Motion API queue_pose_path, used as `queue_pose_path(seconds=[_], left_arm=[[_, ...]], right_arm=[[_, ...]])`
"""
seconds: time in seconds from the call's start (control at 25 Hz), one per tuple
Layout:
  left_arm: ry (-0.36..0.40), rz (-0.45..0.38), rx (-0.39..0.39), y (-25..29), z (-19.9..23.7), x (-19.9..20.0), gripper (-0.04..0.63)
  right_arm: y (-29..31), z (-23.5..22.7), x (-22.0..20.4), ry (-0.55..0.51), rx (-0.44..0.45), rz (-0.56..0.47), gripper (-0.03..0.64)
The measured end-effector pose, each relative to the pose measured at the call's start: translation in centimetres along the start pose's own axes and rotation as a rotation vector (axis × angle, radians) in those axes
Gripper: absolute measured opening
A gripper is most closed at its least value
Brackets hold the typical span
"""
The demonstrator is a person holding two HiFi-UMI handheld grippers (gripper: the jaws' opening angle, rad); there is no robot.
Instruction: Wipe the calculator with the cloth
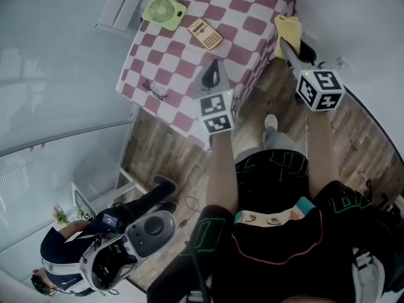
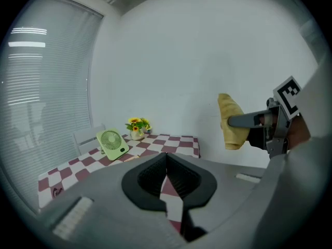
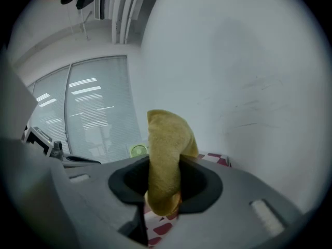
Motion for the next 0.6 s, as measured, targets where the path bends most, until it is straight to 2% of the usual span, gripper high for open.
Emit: queue_pose_path(seconds=[0.36, 0.6], left_arm=[[-0.018, -0.019, 0.01, 3.1, 0.8, 1.1, 0.011], [-0.066, 0.008, 0.047, 3.5, 2.5, -0.7, 0.011]], right_arm=[[3.4, -0.6, 1.2, -0.01, 0.065, -0.007, 0.126], [6.1, 0.8, 0.4, -0.025, 0.137, 0.035, 0.126]])
Point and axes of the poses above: the fingertips, and each gripper's own axes: y forward along the fingers, z to its left, x out of its top, the point moved 2 cm from there along -y, backward along the fingers, and after that the axes turned 3 degrees about -z, right-handed, at the moved point
